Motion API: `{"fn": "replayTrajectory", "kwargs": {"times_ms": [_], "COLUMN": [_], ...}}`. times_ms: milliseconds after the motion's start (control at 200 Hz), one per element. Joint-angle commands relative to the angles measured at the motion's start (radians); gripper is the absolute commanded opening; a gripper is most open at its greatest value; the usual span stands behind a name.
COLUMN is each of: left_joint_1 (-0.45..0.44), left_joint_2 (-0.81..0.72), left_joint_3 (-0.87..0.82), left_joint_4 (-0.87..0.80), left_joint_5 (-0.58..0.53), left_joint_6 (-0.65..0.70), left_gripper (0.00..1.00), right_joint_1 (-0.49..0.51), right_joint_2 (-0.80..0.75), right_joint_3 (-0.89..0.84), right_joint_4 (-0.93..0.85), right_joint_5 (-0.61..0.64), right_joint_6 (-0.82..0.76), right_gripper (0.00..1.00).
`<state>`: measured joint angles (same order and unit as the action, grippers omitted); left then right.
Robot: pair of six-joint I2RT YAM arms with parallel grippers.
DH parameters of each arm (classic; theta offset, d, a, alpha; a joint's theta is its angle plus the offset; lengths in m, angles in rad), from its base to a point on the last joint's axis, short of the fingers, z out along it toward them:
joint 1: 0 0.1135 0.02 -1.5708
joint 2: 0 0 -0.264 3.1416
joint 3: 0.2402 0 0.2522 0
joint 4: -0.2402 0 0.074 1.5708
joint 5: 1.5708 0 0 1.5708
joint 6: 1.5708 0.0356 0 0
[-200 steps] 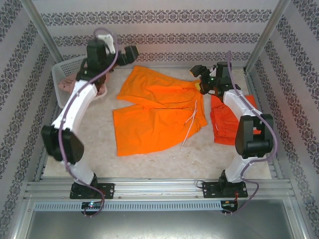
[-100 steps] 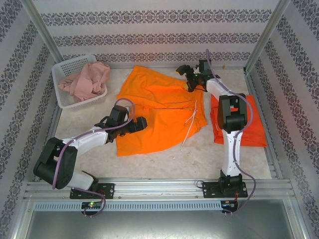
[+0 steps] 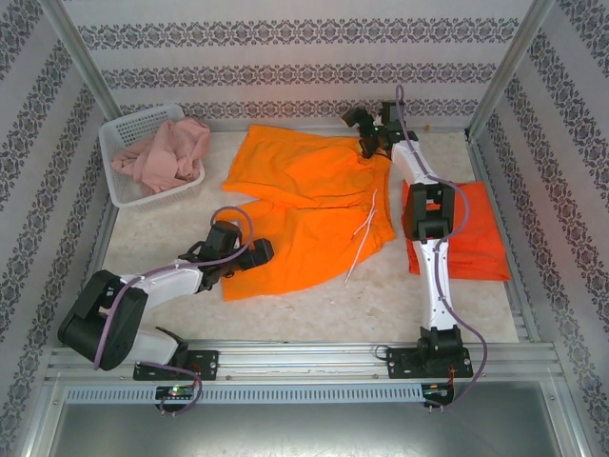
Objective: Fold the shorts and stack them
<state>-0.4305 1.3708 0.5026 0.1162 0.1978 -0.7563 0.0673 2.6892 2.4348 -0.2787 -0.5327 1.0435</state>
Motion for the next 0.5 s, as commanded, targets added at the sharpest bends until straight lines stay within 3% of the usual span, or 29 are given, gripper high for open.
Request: {"fn": "replayTrajectory", "kwargs": {"times_ms": [0,265,495], "left_joint_1": [-0.010,-0.006,-0.003], "left_joint_2": [-0.033,-0.235,-0.432], "left_joint_3": [-0.002,0.118,0.131], "left_joint_4": [-0.053,-0.243,-0.563], "left_joint_5": [-0.022,-0.064,-0.136], "left_joint_6": [-0.013,0.026,-0.039], "left_gripper": [1.00,1.00,0.96], "right_joint_1": [-0.011,-0.012,0.003], "right_joint_2": [0.056,0.047,-0.141], "right_joint_3": [0.085,0.106,0.012], "right_joint_4": [-0.065,-0.061,0.010], "right_joint_5": [0.051,0.059,0.006], "right_joint_6": [0.015,0.059,0.028], "right_gripper": [0.98,0.98,0.98]}}
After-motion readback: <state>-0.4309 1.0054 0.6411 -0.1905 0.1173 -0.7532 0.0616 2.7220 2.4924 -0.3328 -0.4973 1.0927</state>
